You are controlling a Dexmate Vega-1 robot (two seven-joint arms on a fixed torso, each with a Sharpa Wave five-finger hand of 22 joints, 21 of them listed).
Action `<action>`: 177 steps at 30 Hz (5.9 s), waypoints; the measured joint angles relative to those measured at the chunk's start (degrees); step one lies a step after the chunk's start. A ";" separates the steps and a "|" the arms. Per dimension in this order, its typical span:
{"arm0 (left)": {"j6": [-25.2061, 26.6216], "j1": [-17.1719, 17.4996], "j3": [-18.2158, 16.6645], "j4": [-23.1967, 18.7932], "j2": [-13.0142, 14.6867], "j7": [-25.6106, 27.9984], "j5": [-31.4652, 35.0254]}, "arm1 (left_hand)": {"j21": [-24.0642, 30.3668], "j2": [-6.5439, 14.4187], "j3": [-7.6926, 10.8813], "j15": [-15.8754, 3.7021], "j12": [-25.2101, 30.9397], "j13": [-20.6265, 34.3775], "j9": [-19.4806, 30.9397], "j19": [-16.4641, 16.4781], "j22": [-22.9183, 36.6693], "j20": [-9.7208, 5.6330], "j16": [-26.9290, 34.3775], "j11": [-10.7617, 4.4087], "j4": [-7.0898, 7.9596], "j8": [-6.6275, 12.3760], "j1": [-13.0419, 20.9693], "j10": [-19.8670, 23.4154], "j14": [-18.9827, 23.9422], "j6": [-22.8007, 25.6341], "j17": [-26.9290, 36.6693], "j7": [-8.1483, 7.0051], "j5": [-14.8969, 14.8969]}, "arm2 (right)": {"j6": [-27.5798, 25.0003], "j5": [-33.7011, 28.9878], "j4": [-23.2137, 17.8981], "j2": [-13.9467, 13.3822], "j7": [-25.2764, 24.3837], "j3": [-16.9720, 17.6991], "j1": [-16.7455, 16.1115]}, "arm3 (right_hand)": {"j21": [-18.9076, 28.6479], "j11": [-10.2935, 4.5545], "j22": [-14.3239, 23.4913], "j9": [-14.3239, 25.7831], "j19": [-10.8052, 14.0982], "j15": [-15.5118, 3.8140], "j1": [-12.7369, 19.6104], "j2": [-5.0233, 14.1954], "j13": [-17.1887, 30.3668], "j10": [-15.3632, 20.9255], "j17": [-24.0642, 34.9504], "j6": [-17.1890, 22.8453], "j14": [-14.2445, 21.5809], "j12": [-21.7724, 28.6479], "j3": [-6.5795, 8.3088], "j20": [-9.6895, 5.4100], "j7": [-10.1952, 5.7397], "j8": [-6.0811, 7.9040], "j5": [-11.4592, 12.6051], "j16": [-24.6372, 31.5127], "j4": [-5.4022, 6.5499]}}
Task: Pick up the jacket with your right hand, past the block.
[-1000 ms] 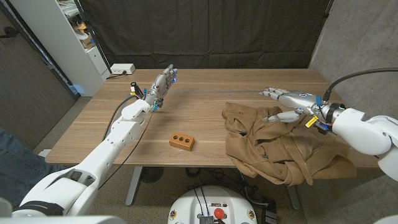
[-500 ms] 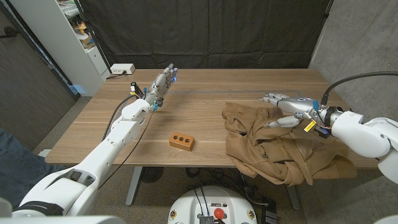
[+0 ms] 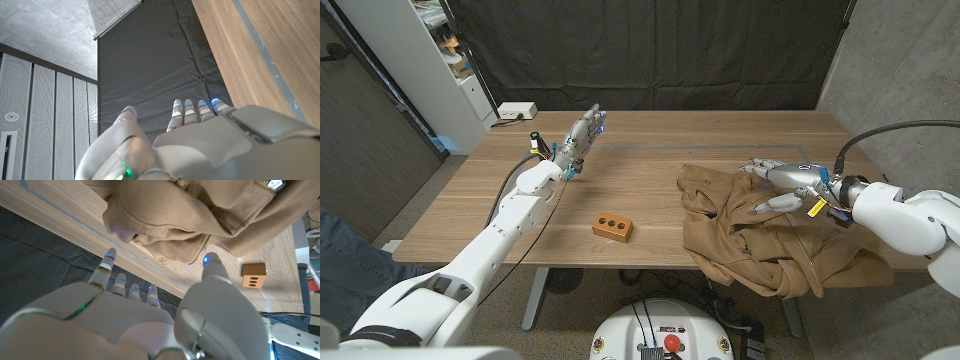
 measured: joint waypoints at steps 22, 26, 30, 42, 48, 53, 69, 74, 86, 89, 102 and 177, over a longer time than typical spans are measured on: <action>0.22 -0.23 0.11 -0.42 0.14 -0.13 0.15 | 0.00 0.00 -0.09 0.00 0.00 0.00 0.00 -0.29 0.00 -0.74 0.00 0.00 -0.28 0.00 0.00 0.00 0.00 -0.01 0.00 0.00 0.00 | -3.13 -2.35 -0.04 -0.66 0.83 -2.53 -0.99 | 0.00 0.20 -0.01 0.00 0.20 -0.01 1.04 0.17 0.00 -0.20 0.01 -0.32 0.01 0.00 0.00 -0.21 -0.31 0.00 0.43 0.00 0.00; 0.23 -0.55 0.16 -0.02 0.14 -0.35 0.19 | 0.00 0.00 0.06 0.00 0.00 0.00 0.00 -0.31 0.00 -0.72 0.00 0.00 -0.43 0.00 0.00 0.00 0.00 -0.01 0.00 0.00 0.00 | -3.77 -2.51 0.20 -1.11 0.81 -3.30 -1.00 | 0.00 0.19 -0.01 0.00 0.20 -0.01 1.04 0.17 0.00 -0.20 0.01 -0.31 0.02 0.00 0.00 -0.21 -0.31 0.00 0.43 0.00 0.00; 0.23 -0.88 0.26 0.47 0.08 -0.51 0.20 | 0.00 0.00 0.06 0.00 0.00 0.00 0.00 -0.62 0.00 -0.41 0.00 0.00 -0.43 0.00 0.00 0.00 0.00 -0.01 0.00 0.00 0.00 | -4.53 -2.80 0.30 -1.38 0.41 -3.81 -1.05 | 0.00 0.19 0.03 0.00 0.20 -0.01 1.04 0.17 0.00 -0.20 0.01 -0.31 0.02 0.00 0.00 -0.20 -0.31 0.34 0.43 0.00 0.00; 0.23 -1.67 0.55 1.54 -0.29 -0.83 0.39 | 0.00 0.00 0.07 0.00 0.00 0.00 0.00 -0.62 0.00 -0.41 0.00 0.00 -0.42 0.00 0.00 0.00 0.00 -0.01 -0.01 0.00 0.00 | -6.93 -4.12 0.71 -2.42 -1.31 -5.72 -1.52 | 0.00 0.19 0.02 0.00 0.19 -0.32 1.62 0.03 0.01 -0.20 0.02 -0.31 -0.29 0.32 0.00 -0.20 -0.30 0.44 1.05 0.00 0.01; 0.23 -2.02 0.67 1.99 -0.41 -0.86 0.47 | 0.00 0.00 -0.09 0.00 0.00 0.00 0.00 -0.62 0.00 -0.41 0.00 0.01 -0.57 0.00 0.00 0.00 0.00 -0.01 0.00 0.00 0.00 | -8.12 -4.64 0.98 -3.00 -2.08 -6.70 -1.56 | -0.01 0.50 0.01 0.00 0.41 -0.32 1.93 0.33 0.01 -0.51 0.02 -0.31 -0.29 0.32 0.00 0.01 -0.30 0.44 1.06 0.00 0.01; 0.36 -2.27 0.77 2.31 -0.50 -0.92 0.55 | 0.00 0.00 -0.09 0.00 0.00 0.00 0.00 -0.62 0.00 -0.41 0.00 0.01 -0.57 0.00 0.00 0.00 0.00 -0.01 0.00 0.00 0.00 | -9.25 -5.16 1.43 -4.22 -2.73 -8.56 -1.51 | 0.00 0.51 0.02 0.00 0.41 -0.01 2.24 0.01 0.01 -0.51 0.02 -0.31 -0.60 0.32 0.00 0.01 -0.30 0.44 1.06 0.00 0.01; 0.84 -2.90 1.23 2.96 -0.78 -0.98 0.96 | 0.00 0.00 -0.09 0.00 0.00 0.00 0.00 -0.61 0.00 -0.41 0.00 0.01 -0.57 0.00 0.00 0.00 0.00 -0.01 -0.01 0.00 0.00 | -13.06 -5.91 3.39 -8.26 -5.25 -15.24 0.68 | 0.00 0.50 0.01 0.00 0.40 -0.22 2.91 0.25 0.01 -0.51 0.02 -0.73 -0.81 0.32 0.00 0.01 -0.71 0.44 1.51 0.00 0.01; 0.91 -3.00 1.36 2.97 -0.82 -0.97 1.06 | 0.00 0.00 -0.09 0.00 0.00 0.00 0.00 -0.61 0.00 -0.41 0.00 0.01 -0.57 0.00 0.00 0.00 0.00 -0.01 0.00 0.00 0.00 | -14.35 -5.46 4.17 -9.61 -6.27 -17.36 1.79 | 0.00 0.50 0.00 -0.01 0.40 -0.22 3.17 0.44 0.01 -0.51 0.02 -0.41 -0.81 0.32 0.00 0.01 -1.03 0.43 1.50 -0.01 0.01; 1.34 -2.83 1.47 2.66 -0.82 -0.59 1.22 | 0.00 0.31 -0.33 0.00 0.00 0.00 0.00 -0.61 0.30 -0.41 0.00 0.01 -0.81 0.00 -0.31 0.00 0.00 -0.01 -0.01 0.00 0.00 | -18.42 -3.43 6.20 -13.40 -10.11 -24.42 5.58 | 0.00 0.29 0.00 -0.03 0.40 -0.95 3.82 0.25 0.01 -0.28 0.02 -0.09 -0.48 0.70 0.00 0.01 -1.34 0.43 1.94 0.23 0.01; 1.41 -2.69 1.47 2.39 -0.73 -0.45 1.26 | 0.00 0.31 -0.33 0.00 0.00 0.00 0.00 -0.61 0.30 -0.41 0.00 0.01 -0.81 0.00 -0.31 -0.01 0.00 -0.01 0.00 0.00 0.00 | -19.27 -2.99 6.73 -14.13 -11.04 -26.34 6.66 | 0.00 0.29 0.00 -0.02 0.40 -0.95 4.15 0.57 0.01 -0.28 0.02 -0.18 -0.48 0.76 0.00 0.00 -1.87 0.43 1.94 0.23 0.01; 2.08 -2.25 1.48 1.50 -0.40 -0.07 1.33 | 0.23 0.31 -0.32 0.00 0.00 0.00 0.00 -0.71 0.29 0.74 0.00 0.00 -0.80 0.00 -0.31 -0.01 0.00 0.20 0.00 -0.21 0.00 | -21.08 -2.53 9.35 -15.52 -13.79 -35.60 13.14 | 4.69 -1.59 0.28 0.18 18.74 -4.35 11.42 0.23 0.28 4.07 0.57 3.31 8.54 2.24 -0.18 -1.26 -4.32 1.52 3.81 3.73 0.20; 1.67 -0.83 0.63 0.29 -0.18 0.21 0.20 | 0.22 0.53 -0.55 0.00 0.00 0.00 0.28 -0.41 0.27 2.46 0.00 0.01 -1.03 0.00 -0.53 -0.01 0.00 1.31 0.00 -0.11 0.00 | -20.39 0.24 11.76 -17.34 -41.49 -31.63 10.34 | 47.26 -14.03 12.58 33.30 47.94 -15.71 36.97 -1.87 53.93 35.15 58.10 41.62 56.22 41.14 -2.19 -23.85 -5.13 33.58 -9.78 39.38 0.60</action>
